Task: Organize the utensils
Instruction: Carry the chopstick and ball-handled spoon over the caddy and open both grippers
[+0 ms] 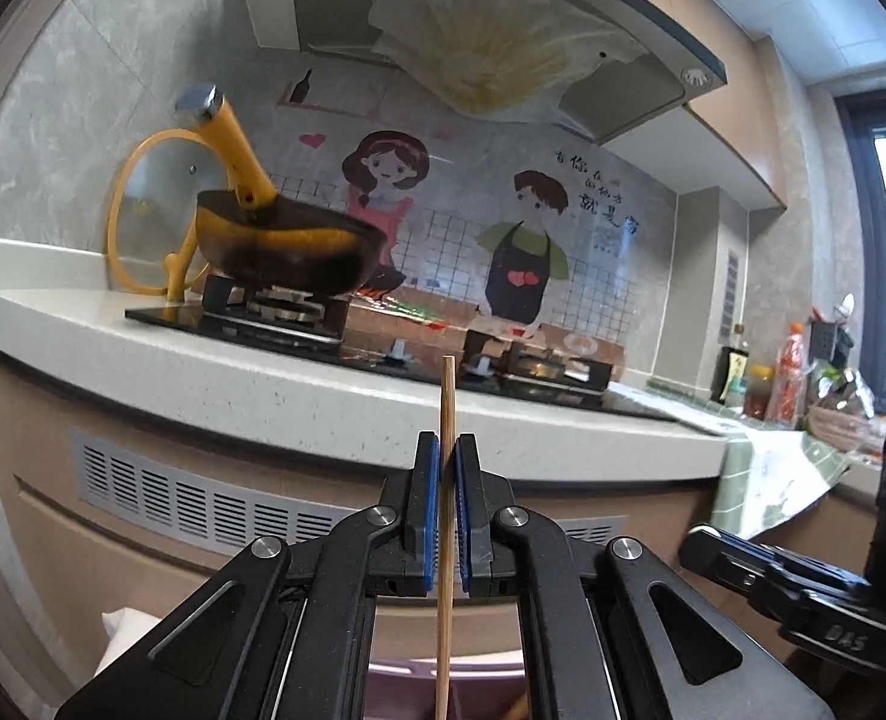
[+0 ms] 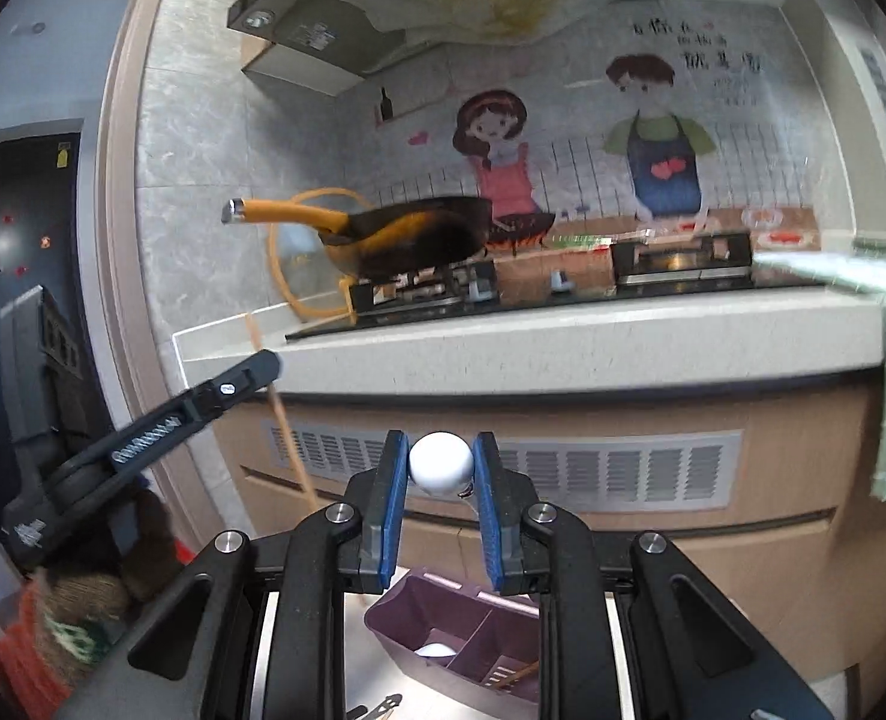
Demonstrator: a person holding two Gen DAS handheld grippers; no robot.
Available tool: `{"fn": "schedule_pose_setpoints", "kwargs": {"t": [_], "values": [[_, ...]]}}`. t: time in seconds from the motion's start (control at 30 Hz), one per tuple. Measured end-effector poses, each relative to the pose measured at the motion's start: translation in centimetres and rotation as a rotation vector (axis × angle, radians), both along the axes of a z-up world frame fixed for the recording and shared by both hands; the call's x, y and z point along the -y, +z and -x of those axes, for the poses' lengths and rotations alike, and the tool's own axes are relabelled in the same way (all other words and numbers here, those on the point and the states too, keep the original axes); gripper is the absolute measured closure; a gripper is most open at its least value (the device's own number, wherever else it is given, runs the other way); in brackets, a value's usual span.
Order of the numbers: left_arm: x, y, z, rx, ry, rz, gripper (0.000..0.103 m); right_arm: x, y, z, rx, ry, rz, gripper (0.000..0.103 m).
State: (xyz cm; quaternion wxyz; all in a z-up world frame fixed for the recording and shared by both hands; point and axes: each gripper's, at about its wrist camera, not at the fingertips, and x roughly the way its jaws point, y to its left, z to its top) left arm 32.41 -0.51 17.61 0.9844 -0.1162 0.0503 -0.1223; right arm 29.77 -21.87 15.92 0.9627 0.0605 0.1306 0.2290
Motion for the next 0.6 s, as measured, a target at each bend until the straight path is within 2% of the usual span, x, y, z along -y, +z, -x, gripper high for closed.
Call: {"fn": "schedule_pose_setpoints", "kwargs": {"t": [0.13, 0.23, 0.43, 0.57, 0.6], "values": [[0.2, -3.3, -3.0, -0.053, -0.009, 0.035, 0.098, -0.3, -2.4, -1.9, -0.060, 0.008, -0.007, 0.084], [0.4, -5.4, -5.1, -0.100, -0.013, 0.048, 0.098, -0.1, -4.6, -4.0, -0.139, 0.008, -0.027, 0.083], [0.6, -9.5, -7.6, -0.213, -0.081, 0.069, 0.098, 0.3, -9.1, -6.6, -0.266, -0.001, -0.059, 0.083], [0.7, -12.0, -8.7, -0.306, -0.134, 0.088, 0.094, 0.7, -11.8, -7.6, -0.344, -0.021, -0.061, 0.081], [0.8, -12.6, -8.9, -0.332, -0.144, 0.086, 0.089, 0.8, -12.3, -7.7, -0.355, -0.030, -0.054, 0.080]]}}
